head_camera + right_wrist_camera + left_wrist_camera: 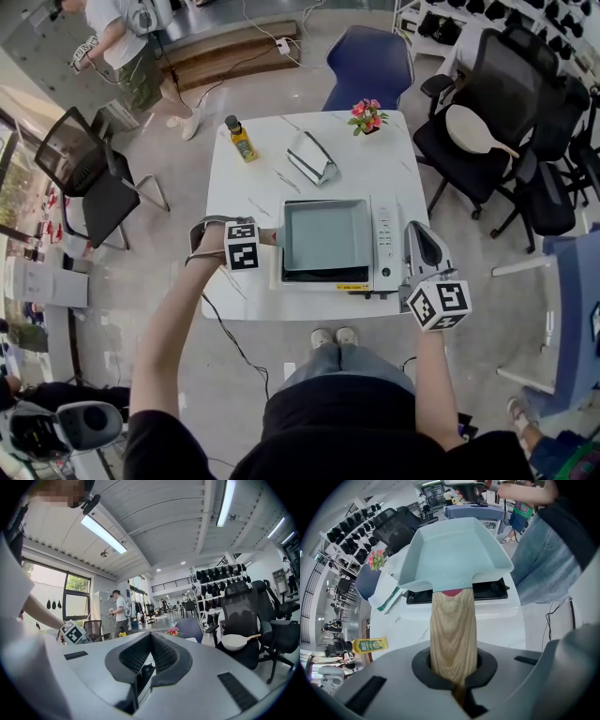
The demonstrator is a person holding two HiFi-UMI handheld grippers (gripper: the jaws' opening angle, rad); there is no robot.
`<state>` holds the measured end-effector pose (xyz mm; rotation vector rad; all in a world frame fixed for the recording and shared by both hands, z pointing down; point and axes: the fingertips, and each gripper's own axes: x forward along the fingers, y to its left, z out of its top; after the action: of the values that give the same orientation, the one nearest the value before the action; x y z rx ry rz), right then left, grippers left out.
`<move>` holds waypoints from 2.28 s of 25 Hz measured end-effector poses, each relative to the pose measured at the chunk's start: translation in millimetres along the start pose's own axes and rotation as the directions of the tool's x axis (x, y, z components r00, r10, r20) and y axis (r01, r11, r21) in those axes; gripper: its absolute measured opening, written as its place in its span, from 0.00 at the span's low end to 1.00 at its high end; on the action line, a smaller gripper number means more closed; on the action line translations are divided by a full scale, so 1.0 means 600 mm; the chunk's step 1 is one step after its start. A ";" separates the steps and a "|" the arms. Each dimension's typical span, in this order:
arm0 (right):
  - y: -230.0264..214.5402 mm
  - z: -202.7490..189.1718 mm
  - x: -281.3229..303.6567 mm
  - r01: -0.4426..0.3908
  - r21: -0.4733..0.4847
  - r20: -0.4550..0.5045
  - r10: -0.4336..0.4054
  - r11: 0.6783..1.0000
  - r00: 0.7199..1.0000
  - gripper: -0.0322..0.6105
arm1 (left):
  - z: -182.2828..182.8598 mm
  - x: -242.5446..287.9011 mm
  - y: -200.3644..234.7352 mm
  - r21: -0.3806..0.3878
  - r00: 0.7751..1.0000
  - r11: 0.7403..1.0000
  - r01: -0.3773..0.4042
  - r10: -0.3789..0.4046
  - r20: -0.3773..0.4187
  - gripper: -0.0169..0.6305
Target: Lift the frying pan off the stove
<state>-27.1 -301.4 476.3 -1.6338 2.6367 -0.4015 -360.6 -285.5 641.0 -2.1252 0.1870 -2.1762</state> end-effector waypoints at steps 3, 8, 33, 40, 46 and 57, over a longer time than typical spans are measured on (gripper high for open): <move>-0.001 0.000 0.001 -0.001 -0.001 0.000 0.001 1.000 1.000 0.05 | 0.002 0.000 -0.002 -0.003 1.000 1.000 -0.016 0.016 0.016 0.05; -0.009 0.002 0.001 0.002 -0.001 0.004 -0.002 1.000 1.000 0.05 | 0.010 -0.004 -0.005 -0.047 0.996 0.998 -0.043 0.046 0.070 0.05; -0.023 0.024 -0.005 0.040 -0.011 0.043 -0.040 0.999 0.998 0.05 | 0.098 -0.187 0.066 -0.654 0.676 0.733 -0.186 0.579 0.456 0.05; -0.003 0.028 0.002 0.021 -0.031 0.050 -0.019 0.999 0.999 0.05 | 0.107 -0.266 0.084 -0.808 0.485 0.577 -0.120 0.744 0.460 0.05; 0.011 0.031 0.006 0.012 -0.050 0.064 -0.009 0.999 0.998 0.05 | 0.103 -0.318 0.079 -0.883 0.359 0.459 -0.103 0.845 0.397 0.05; 0.032 0.013 0.007 0.020 -0.091 0.067 -0.014 0.996 0.998 0.05 | 0.121 -0.328 0.047 -0.918 0.281 0.386 -0.085 0.894 0.350 0.05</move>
<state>-44.8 -298.7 464.8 -1.6647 2.6313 -0.2259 -283.3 -284.9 443.6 -2.5185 1.7637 -0.3346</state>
